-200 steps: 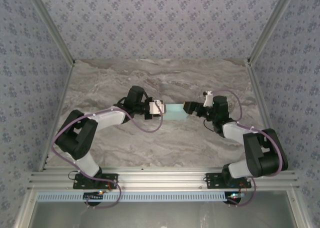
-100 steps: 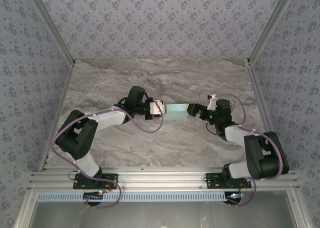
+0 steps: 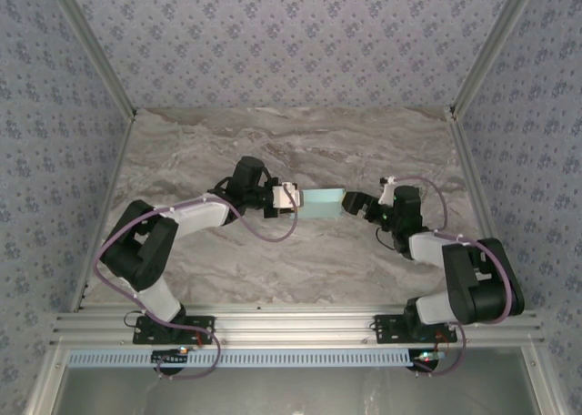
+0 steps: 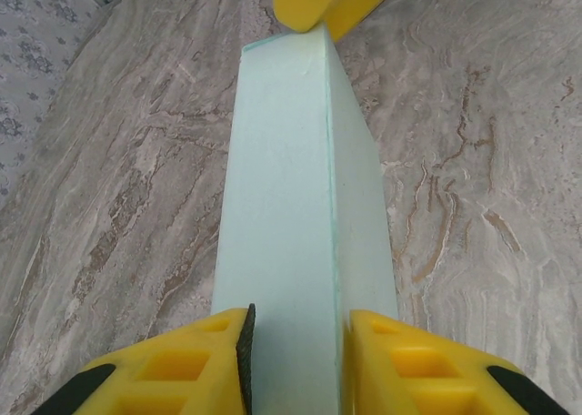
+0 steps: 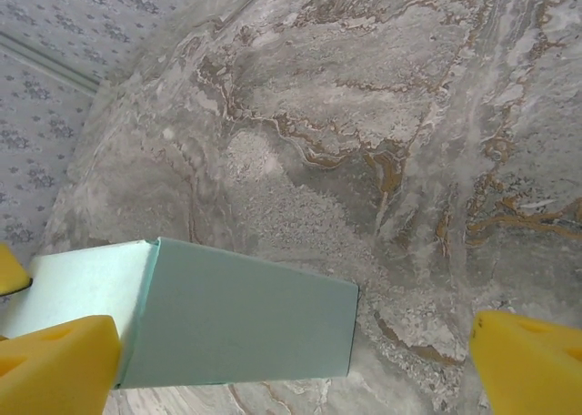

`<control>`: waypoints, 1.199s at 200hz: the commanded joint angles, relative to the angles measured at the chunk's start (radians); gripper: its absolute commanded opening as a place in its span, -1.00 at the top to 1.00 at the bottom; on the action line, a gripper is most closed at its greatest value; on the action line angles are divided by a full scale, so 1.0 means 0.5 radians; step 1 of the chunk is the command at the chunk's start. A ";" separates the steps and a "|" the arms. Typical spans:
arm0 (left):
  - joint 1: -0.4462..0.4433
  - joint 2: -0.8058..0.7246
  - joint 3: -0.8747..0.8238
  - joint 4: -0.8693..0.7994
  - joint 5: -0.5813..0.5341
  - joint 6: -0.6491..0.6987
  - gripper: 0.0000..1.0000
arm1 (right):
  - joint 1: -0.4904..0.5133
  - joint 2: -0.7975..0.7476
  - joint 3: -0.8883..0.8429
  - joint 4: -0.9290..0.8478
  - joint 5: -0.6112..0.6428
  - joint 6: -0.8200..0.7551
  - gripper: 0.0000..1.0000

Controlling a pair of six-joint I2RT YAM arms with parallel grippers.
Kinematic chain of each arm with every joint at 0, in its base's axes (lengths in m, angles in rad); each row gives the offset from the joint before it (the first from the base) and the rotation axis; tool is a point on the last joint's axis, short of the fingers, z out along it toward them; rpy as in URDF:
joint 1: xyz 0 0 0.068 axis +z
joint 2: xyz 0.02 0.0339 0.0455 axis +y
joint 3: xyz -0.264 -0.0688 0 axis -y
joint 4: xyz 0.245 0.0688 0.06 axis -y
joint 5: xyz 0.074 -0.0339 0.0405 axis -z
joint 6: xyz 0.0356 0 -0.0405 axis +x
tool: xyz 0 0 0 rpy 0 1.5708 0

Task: Fold the paper box

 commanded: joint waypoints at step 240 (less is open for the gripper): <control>0.118 -0.783 -0.117 -0.469 -0.268 -0.895 -0.98 | 0.265 0.141 1.277 -1.917 0.212 -0.226 -1.00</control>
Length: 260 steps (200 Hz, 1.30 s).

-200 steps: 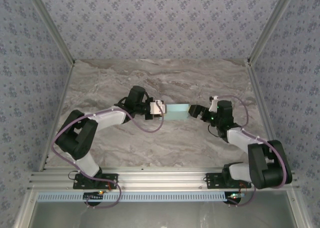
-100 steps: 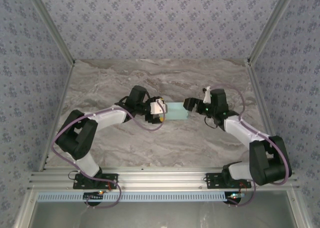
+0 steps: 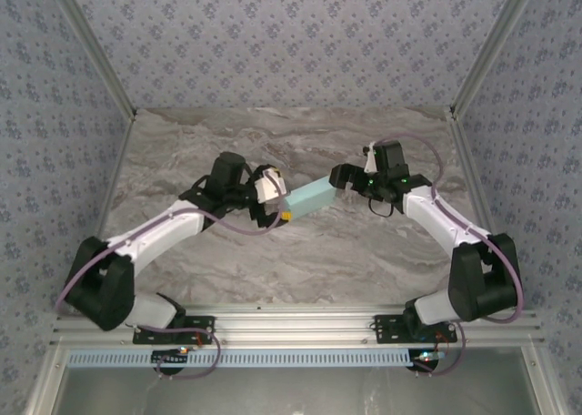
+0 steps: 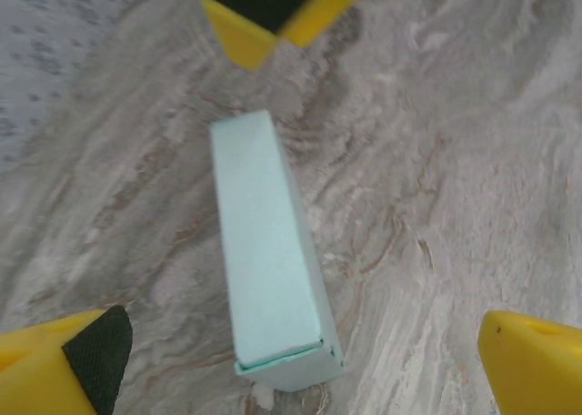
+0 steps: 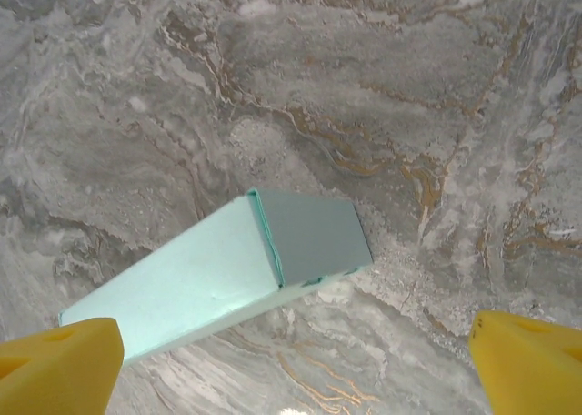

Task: Fold the paper box

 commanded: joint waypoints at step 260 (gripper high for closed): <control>0.273 0.582 -0.469 1.247 0.418 -0.301 -0.98 | 0.712 0.715 0.887 -1.040 0.438 0.322 -0.94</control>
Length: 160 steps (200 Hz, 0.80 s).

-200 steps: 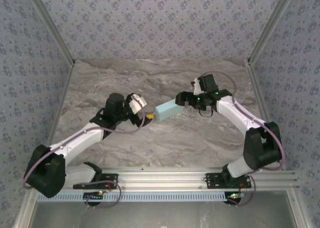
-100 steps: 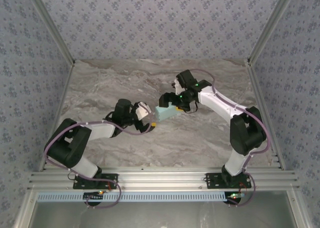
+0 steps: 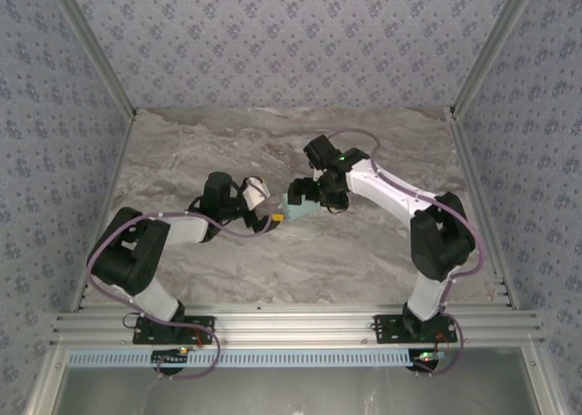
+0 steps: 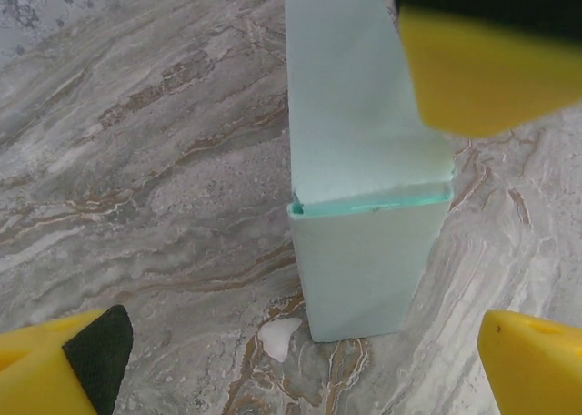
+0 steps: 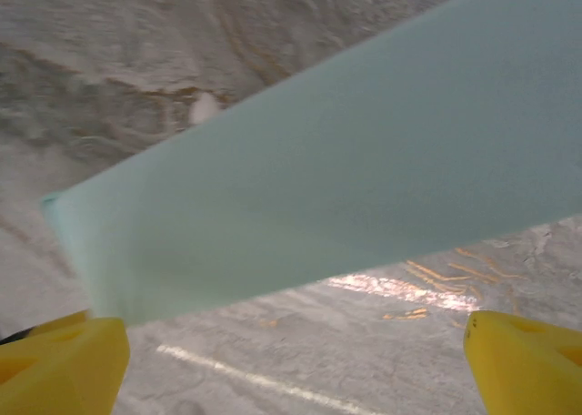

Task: Fold the paper box

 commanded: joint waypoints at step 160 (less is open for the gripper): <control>0.006 0.153 0.164 0.001 0.290 0.034 -0.98 | 0.028 -0.042 -0.157 0.152 0.093 0.410 -0.99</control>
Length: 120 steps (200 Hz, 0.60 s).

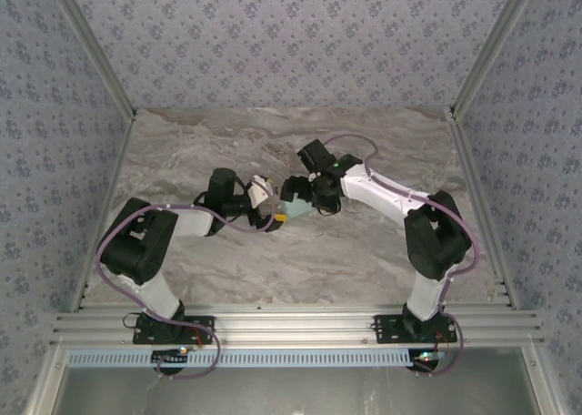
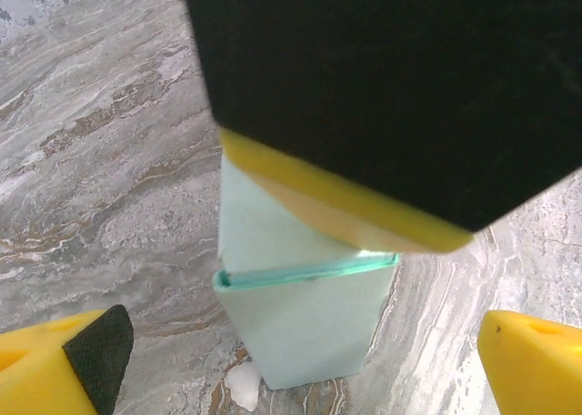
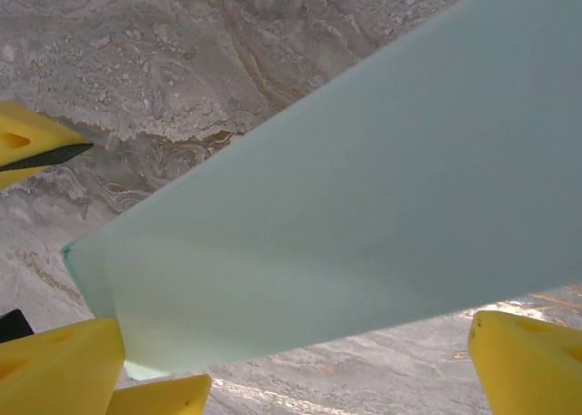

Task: Fold the paper box

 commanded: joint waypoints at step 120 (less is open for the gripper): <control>0.074 -0.338 -0.026 -0.173 -0.390 -0.270 -0.99 | -0.141 -0.102 0.090 -0.079 0.027 1.047 -1.00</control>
